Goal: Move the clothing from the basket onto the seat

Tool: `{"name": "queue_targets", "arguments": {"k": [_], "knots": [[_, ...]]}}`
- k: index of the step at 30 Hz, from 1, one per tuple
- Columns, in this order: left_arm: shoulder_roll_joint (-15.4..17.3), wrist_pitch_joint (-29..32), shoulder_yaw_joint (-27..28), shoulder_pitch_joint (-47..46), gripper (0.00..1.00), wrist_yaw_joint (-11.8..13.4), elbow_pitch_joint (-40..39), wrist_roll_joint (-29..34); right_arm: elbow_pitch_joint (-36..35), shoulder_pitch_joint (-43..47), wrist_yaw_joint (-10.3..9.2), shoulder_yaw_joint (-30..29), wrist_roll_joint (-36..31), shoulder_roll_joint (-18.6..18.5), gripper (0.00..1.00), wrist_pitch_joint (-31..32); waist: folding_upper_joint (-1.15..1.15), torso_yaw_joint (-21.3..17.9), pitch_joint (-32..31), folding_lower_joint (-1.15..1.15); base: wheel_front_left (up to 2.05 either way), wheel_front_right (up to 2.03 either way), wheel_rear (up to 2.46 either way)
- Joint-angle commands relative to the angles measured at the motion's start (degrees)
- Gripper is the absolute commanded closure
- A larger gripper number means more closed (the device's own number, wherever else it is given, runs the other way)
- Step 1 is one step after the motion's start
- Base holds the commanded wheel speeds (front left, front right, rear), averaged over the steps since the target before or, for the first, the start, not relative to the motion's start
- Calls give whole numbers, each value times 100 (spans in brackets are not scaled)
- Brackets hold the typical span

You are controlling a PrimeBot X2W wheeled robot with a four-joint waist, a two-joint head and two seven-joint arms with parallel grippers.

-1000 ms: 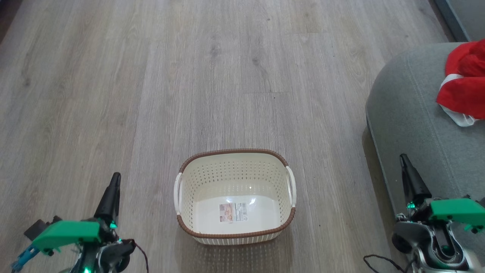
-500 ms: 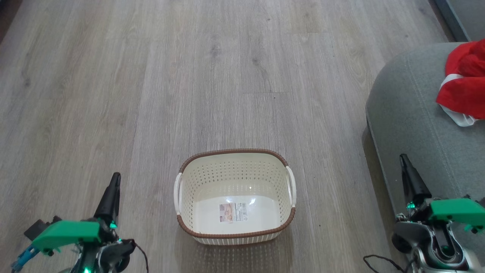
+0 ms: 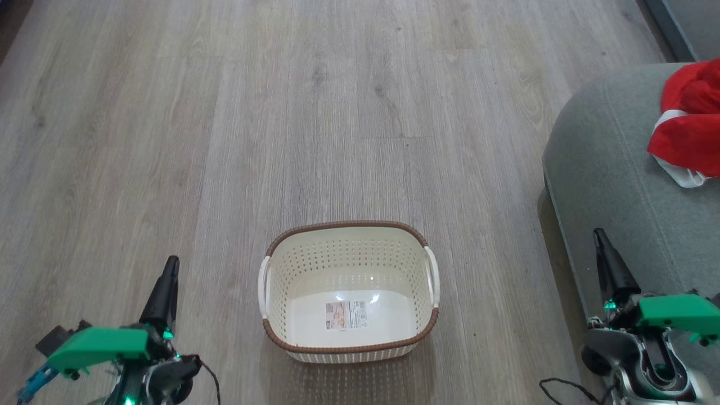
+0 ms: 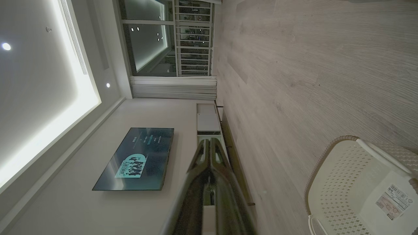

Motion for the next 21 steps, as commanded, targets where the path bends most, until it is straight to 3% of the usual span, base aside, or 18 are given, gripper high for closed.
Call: {"name": "queue_targets", "arguments": {"k": [1,21], "knots": [[62,44,199,-276,100,-53,-194,-38,-224,-105,-1,102,34,-7,100,35,0,0,0,0,0,0,0],[62,44,198,-276,100,-53,-194,-38,-224,-105,-1,102,34,-7,100,35,0,0,0,0,0,0,0]]}}
